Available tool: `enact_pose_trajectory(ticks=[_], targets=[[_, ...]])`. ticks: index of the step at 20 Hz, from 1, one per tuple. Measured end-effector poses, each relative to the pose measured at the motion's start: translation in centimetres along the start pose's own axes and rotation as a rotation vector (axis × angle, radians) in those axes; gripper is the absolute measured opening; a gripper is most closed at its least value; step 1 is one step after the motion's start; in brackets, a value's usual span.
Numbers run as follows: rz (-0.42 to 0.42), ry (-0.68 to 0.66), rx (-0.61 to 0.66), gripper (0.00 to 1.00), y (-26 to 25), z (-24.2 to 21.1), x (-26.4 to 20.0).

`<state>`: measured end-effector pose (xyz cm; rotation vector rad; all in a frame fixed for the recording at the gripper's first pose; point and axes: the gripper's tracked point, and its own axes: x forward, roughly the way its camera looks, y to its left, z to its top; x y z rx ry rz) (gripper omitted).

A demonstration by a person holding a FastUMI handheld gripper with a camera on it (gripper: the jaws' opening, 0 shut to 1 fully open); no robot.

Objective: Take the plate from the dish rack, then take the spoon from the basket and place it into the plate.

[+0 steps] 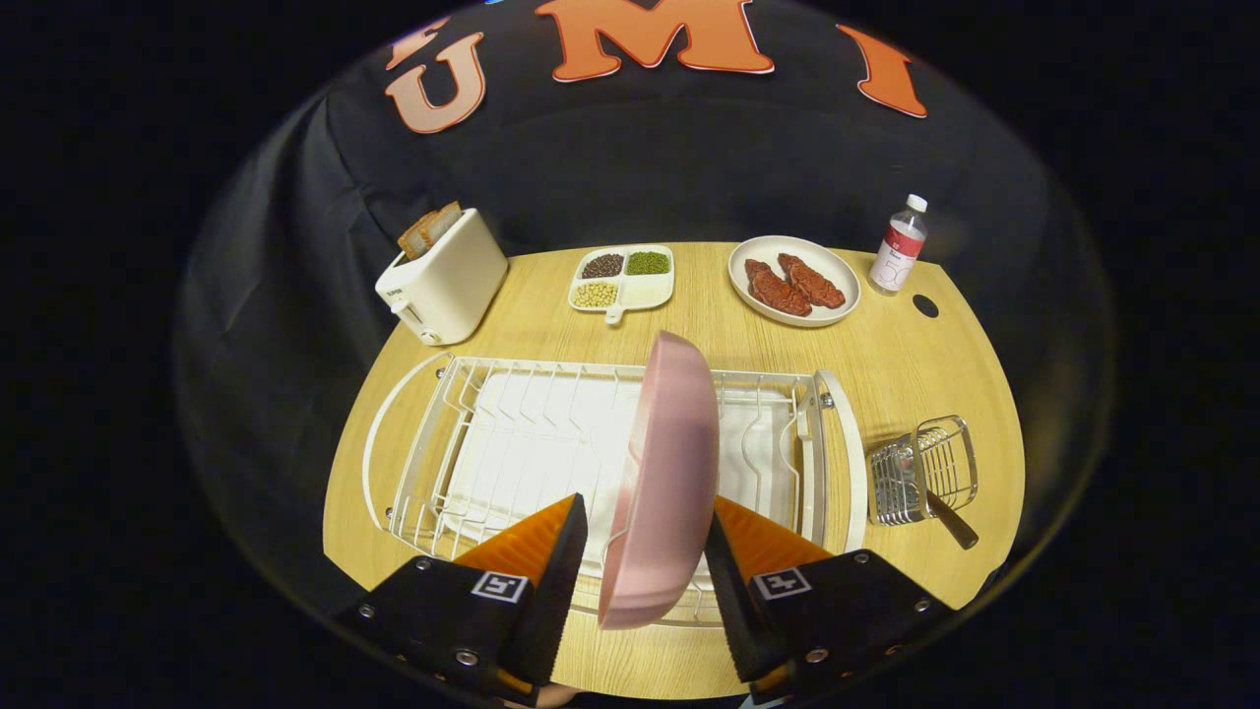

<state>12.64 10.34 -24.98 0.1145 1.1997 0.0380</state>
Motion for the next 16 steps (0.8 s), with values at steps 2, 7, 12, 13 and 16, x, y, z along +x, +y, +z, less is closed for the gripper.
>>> enact_pose_trajectory(ticks=[2, 7, 12, 13, 16], targets=[[-0.032, 0.009, 0.000, 0.63, -0.3, -0.1, 0.9], [-0.090, 0.013, -0.020, 0.46, -1.0, -0.4, 2.3], [-0.183, -0.106, -0.055, 0.40, -1.5, 2.3, 1.0], [-0.213, -0.144, -0.074, 0.38, -1.6, 3.2, 0.4], [-0.310, -0.233, -0.157, 0.33, -2.2, 5.3, -1.3]])
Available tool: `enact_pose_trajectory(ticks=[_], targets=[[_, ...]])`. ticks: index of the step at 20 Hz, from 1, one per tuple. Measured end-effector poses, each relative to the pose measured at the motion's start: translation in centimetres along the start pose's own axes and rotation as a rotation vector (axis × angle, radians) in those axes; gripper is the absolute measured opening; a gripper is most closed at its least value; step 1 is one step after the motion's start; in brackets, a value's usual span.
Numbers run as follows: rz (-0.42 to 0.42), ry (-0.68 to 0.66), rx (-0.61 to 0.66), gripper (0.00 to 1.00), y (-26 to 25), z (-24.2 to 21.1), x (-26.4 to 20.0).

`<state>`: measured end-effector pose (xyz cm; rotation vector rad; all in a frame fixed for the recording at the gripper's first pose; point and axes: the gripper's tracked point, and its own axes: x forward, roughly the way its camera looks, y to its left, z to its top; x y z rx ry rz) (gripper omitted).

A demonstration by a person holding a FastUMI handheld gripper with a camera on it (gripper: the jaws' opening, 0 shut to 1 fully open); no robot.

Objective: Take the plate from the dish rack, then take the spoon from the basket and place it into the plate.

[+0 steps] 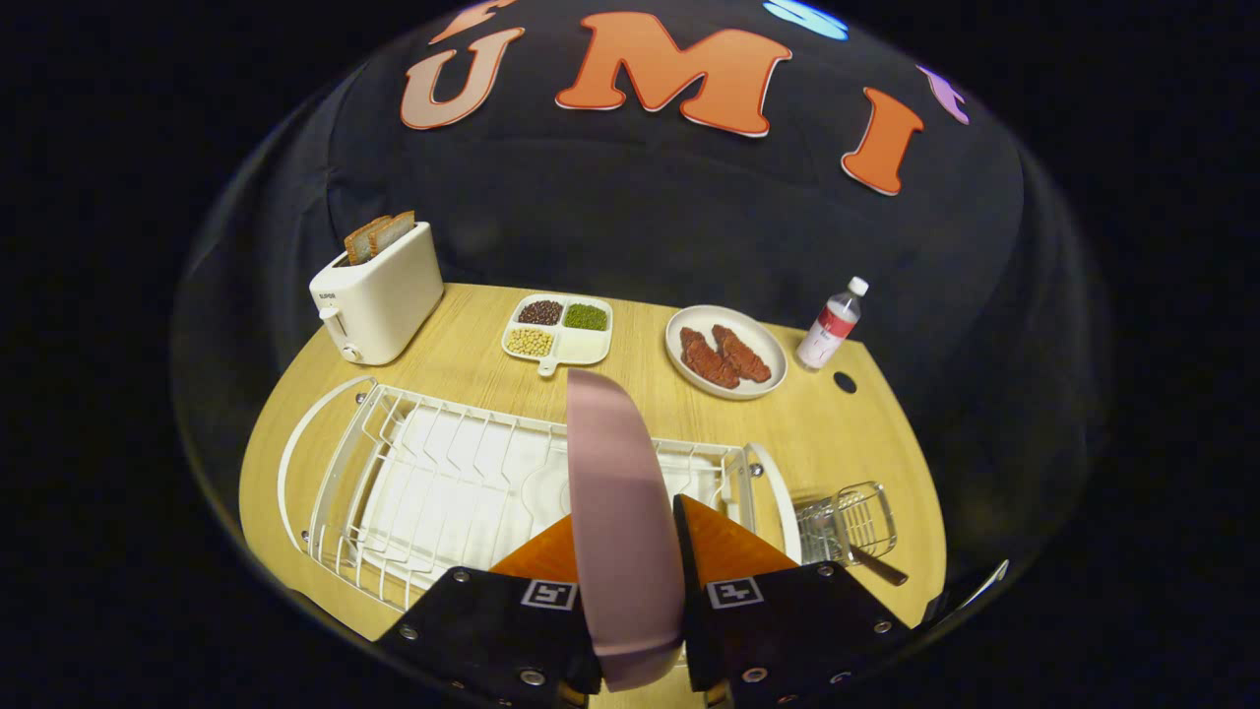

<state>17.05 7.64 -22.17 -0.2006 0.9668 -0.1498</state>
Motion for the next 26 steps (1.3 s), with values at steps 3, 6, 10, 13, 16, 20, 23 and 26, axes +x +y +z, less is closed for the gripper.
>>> enact_pose_trajectory(ticks=[3, 6, 10, 13, 16, 20, 23, 26], targets=[[0.019, -0.028, 0.002, 0.30, 0.4, 0.8, -1.4], [0.098, -0.027, 0.049, 0.30, 1.2, 0.9, -3.1], [0.145, -0.063, 0.042, 0.30, 0.9, 0.5, -5.8], [0.206, -0.093, 0.049, 0.30, 1.0, -0.2, -8.3], [0.255, -0.113, 0.058, 0.30, 0.6, -2.0, -10.3], [0.319, -0.110, 0.084, 0.30, -0.1, -4.5, -12.1], [0.346, -0.118, 0.087, 0.30, -1.1, -6.6, -13.2], [0.377, -0.119, 0.102, 0.30, -1.9, -8.8, -14.0]])
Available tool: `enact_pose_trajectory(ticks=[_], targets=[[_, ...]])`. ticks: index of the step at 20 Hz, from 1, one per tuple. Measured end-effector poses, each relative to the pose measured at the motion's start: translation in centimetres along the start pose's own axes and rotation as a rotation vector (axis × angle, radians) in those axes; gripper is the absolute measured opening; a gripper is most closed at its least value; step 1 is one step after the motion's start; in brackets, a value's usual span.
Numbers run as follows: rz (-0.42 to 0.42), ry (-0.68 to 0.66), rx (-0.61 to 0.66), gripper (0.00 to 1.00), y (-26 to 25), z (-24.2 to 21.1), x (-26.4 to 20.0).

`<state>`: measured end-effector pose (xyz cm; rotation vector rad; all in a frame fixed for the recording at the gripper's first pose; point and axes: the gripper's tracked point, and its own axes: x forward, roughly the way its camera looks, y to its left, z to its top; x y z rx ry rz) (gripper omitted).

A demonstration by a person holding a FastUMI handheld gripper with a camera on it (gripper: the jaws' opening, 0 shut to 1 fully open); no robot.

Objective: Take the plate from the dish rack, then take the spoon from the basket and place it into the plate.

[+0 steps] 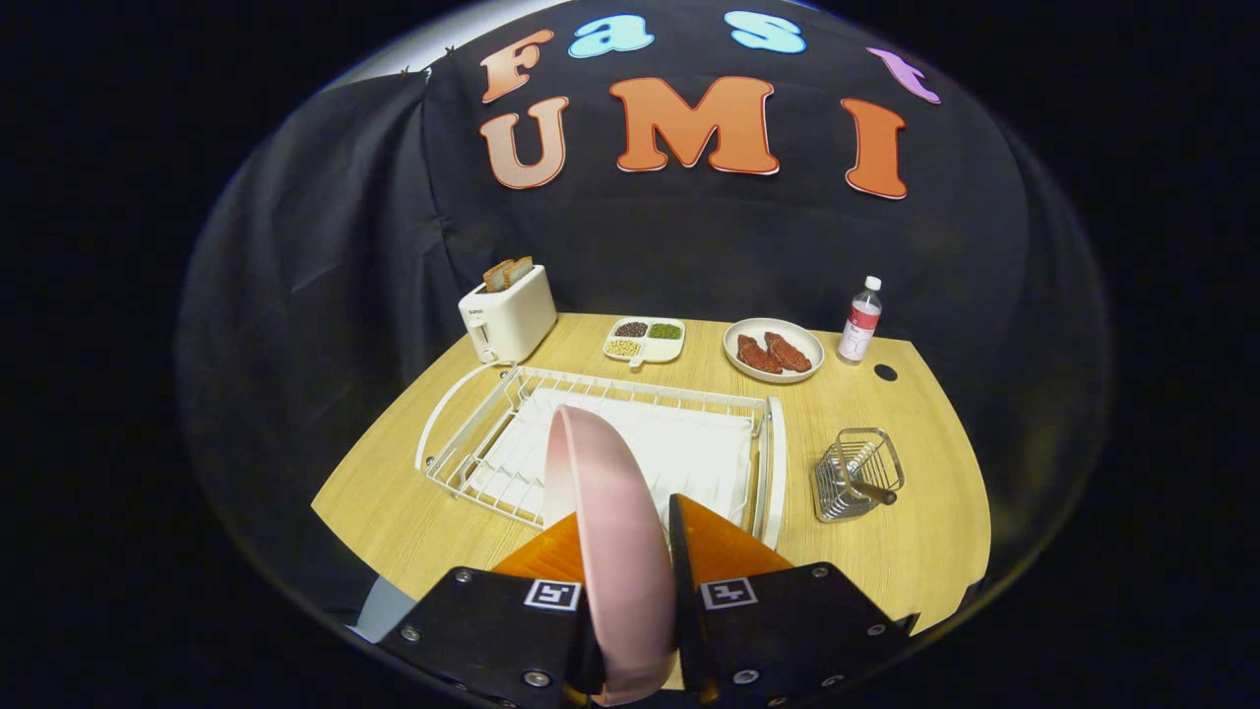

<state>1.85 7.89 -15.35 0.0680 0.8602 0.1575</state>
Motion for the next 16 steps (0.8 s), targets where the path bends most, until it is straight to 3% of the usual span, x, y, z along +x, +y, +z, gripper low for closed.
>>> enact_pose_trajectory(ticks=[9, 16], targets=[[0.029, 0.004, 0.096, 0.30, -2.1, -6.5, -1.3], [0.072, 0.059, 0.291, 0.30, -3.3, -12.5, -0.1]])
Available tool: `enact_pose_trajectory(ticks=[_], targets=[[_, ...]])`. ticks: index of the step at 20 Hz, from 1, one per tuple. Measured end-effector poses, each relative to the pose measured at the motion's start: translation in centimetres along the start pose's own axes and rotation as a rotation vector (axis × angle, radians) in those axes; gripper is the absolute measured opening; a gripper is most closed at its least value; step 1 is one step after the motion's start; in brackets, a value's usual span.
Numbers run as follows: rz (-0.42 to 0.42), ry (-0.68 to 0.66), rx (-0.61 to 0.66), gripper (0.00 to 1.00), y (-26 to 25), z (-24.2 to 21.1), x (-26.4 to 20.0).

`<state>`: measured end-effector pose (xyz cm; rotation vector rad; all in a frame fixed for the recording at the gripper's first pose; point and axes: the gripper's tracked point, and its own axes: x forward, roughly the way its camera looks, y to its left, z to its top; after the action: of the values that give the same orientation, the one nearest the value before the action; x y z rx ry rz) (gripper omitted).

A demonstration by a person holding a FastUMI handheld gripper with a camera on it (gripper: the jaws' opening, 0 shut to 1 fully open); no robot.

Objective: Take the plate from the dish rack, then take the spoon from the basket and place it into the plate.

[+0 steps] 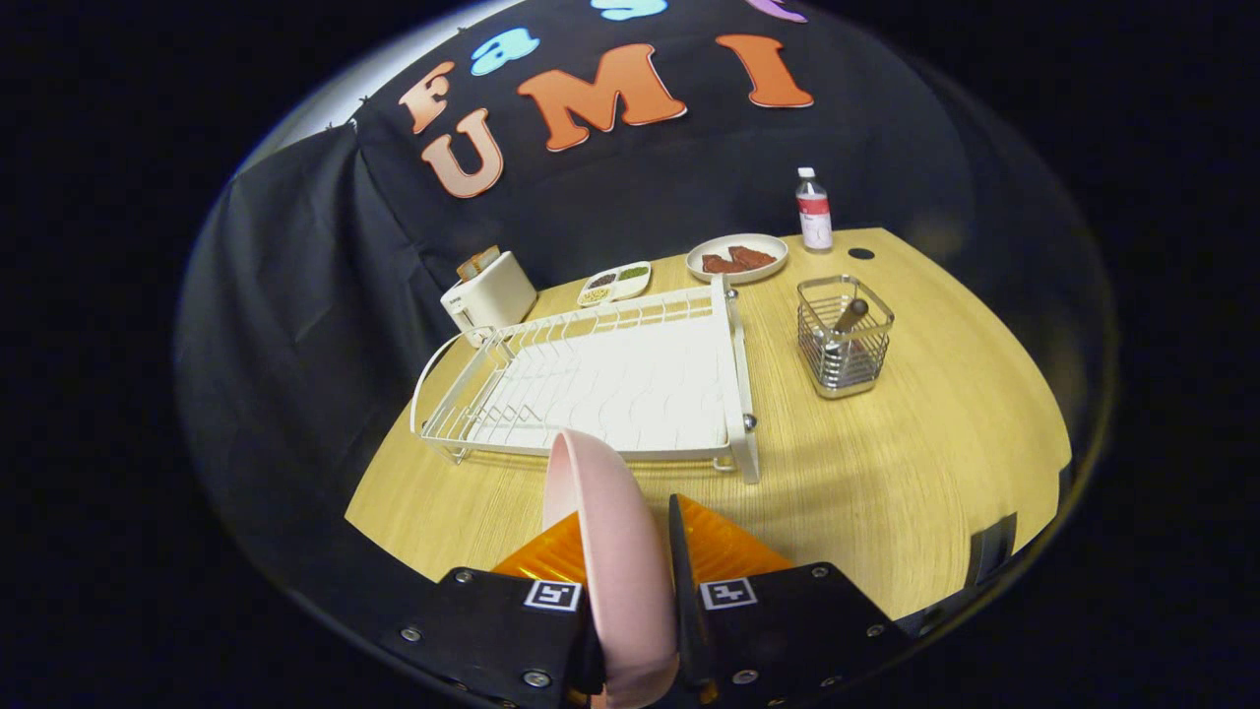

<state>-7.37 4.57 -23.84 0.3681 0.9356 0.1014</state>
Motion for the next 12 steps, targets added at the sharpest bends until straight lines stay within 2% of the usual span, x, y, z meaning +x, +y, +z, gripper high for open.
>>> enact_pose_trajectory(ticks=[7, 10, 12], targets=[[0.000, 0.019, 0.152, 0.30, -1.7, -2.6, 2.6], [-0.053, 0.022, 0.172, 0.27, -3.3, -3.3, 3.9], [-0.059, 0.048, 0.194, 0.25, -3.4, -4.0, 4.9]])
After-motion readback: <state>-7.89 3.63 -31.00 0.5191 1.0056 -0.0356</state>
